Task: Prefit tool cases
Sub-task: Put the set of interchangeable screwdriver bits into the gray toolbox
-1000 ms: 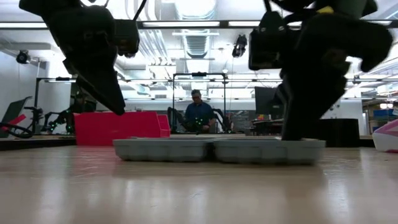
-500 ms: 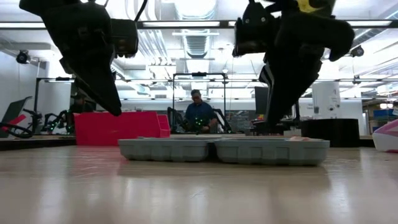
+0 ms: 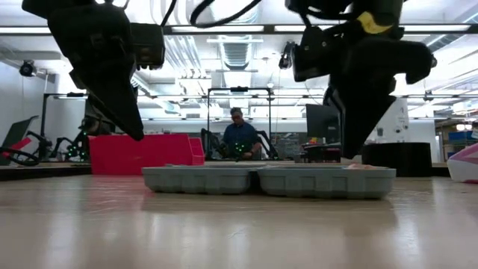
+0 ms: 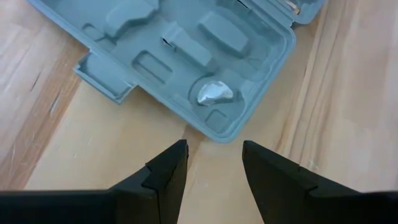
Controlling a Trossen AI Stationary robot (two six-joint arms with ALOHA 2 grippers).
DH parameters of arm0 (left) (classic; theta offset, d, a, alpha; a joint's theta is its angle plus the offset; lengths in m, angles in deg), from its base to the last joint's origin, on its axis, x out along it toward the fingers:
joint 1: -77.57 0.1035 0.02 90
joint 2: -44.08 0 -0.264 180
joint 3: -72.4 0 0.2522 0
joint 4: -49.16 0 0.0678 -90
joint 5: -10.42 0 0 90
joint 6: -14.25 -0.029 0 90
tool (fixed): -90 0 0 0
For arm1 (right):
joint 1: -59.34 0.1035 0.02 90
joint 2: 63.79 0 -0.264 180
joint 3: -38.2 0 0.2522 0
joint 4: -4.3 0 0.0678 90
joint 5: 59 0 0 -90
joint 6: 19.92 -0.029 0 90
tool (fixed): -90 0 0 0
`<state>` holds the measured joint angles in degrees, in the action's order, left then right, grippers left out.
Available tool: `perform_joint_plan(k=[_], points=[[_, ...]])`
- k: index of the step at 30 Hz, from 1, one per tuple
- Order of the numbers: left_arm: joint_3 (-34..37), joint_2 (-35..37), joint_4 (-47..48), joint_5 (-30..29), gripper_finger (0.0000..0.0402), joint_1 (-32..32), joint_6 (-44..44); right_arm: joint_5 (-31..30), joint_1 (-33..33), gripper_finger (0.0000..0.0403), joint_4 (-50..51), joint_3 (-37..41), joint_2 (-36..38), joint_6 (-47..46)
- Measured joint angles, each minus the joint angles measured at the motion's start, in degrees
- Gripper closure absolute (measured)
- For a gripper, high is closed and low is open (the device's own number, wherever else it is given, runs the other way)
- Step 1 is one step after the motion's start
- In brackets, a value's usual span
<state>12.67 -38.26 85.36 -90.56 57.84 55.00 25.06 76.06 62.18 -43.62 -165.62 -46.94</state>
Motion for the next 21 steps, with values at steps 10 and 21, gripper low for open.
perform_joint_plan(k=[10, 21], points=[[0.02, 0.0, 0.04, 0.01, 0.0239, -0.11, 0.01, 1.04, -0.28, 0.0394, -1.28, 2.76, -1.8, -0.14], [0.04, 0.0, -0.02, 0.02, 0.0239, -0.11, -0.07, 0.4, -0.69, 0.0394, 1.85, 0.93, 1.85, -1.3]])
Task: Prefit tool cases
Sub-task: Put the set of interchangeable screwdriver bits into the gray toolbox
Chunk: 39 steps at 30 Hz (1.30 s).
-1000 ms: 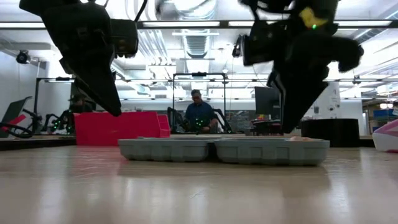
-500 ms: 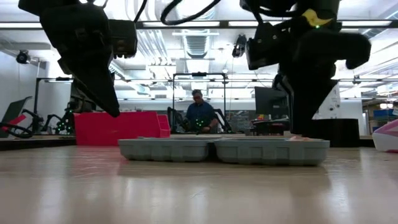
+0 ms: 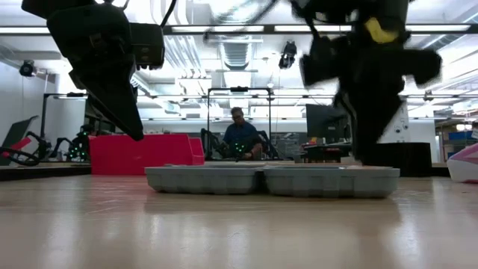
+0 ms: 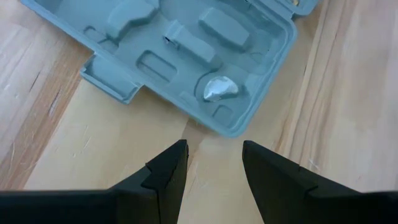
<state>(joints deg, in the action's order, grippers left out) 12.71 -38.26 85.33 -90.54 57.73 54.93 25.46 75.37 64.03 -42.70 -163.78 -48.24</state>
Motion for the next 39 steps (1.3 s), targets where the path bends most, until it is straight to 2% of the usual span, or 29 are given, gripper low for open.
perform_joint_plan(k=[4, 8, 13, 20, 29, 33, 39], points=[[0.0, 0.0, 0.0, 0.0, 0.0239, 0.0, 0.31, 1.04, 0.65, 0.0394, -0.61, -2.11, 1.31, 3.72], [0.0, 0.0, -0.02, 0.02, 0.0239, 0.0, 0.12, 3.0, 1.38, 0.0394, -3.25, -3.21, 0.35, 11.67], [0.0, -0.02, 0.11, 2.78, 0.0239, 0.0, -2.09, 4.37, 1.57, 0.0387, -4.18, -5.0, -3.94, 17.71], [0.0, -0.02, 0.6, 9.98, 0.0239, -0.42, -1.7, 4.25, 1.56, 0.0327, -4.0, -7.9, -9.75, 26.06], [0.0, 0.55, 0.63, 12.6, 0.0239, -2.64, 0.59, 4.04, 1.45, 0.0251, -4.32, -8.24, -9.18, 31.34], [0.0, 0.67, 0.61, 14.2, 0.0239, -2.77, 2.05, 4.04, 1.45, 0.0234, -4.29, -8.22, -9.21, 35.31], [0.0, 0.68, 0.61, 14.78, 0.0239, -2.97, 3.28, 4.08, 0.07, 0.0229, -4.34, -8.22, -9.2, 38.75]])
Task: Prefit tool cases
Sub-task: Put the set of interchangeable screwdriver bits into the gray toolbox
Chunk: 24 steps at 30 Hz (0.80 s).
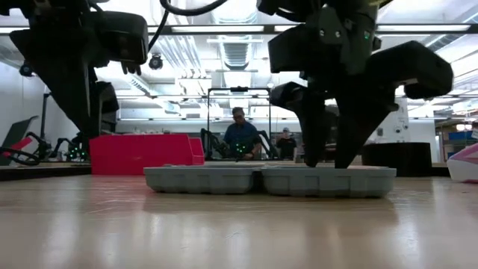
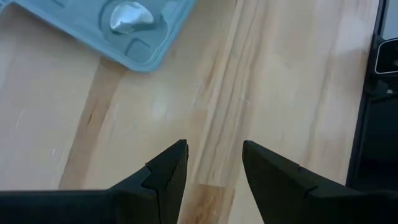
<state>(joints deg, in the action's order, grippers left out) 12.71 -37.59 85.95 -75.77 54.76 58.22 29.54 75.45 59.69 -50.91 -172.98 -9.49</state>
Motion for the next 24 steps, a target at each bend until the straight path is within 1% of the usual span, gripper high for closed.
perform_joint_plan(k=[4, 8, 16, 20, 24], points=[[-0.09, 0.0, -0.08, 0.3, 0.0239, -0.11, 0.09, 1.0, -1.05, 0.0229, 0.04, 0.01, -0.45, 1.43], [-0.24, 0.02, -0.37, 0.9, 0.0239, -0.19, 0.09, 5.13, -1.91, 0.0229, -0.05, 0.04, -2.27, 1.86], [-0.24, 0.02, -0.3, 1.46, 0.0239, -0.32, 0.09, 5.82, -2.08, 0.0232, -0.53, -0.17, -5.49, 4.59], [-0.24, 0.02, -0.24, 1.46, 0.0239, -0.68, 0.09, 5.7, -2.08, 0.0254, -0.53, -0.15, -5.68, 4.63], [-0.27, 0.02, -0.22, 1.44, 0.0239, -0.79, 0.09, 5.07, -2.04, 0.0298, -0.22, -0.45, -5.34, 4.66]])
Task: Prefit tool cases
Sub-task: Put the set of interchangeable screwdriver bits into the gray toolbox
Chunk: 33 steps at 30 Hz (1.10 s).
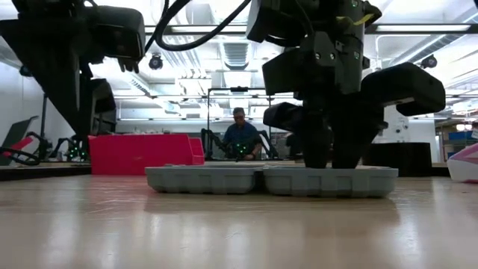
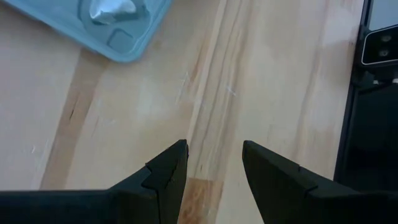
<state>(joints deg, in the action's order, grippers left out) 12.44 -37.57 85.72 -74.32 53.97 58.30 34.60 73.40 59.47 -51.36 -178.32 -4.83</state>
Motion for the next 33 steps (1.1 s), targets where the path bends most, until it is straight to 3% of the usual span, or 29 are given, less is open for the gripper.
perform_joint_plan(k=[3, 25, 33], points=[[-0.02, 0.0, 0.0, 0.0, 0.0239, 0.0, 0.0, -0.05, 0.02, 0.0325, 0.66, -0.87, 0.1, -0.02], [-0.04, 0.0, 0.02, 0.28, 0.0239, -0.29, -0.23, -5.12, 0.05, 0.0319, 8.34, -7.97, -0.24, 5.57], [-0.04, 0.0, -0.01, 5.74, 0.0239, -1.15, -1.44, -6.83, 1.93, 0.0315, 8.37, -8.01, 0.09, 15.06]])
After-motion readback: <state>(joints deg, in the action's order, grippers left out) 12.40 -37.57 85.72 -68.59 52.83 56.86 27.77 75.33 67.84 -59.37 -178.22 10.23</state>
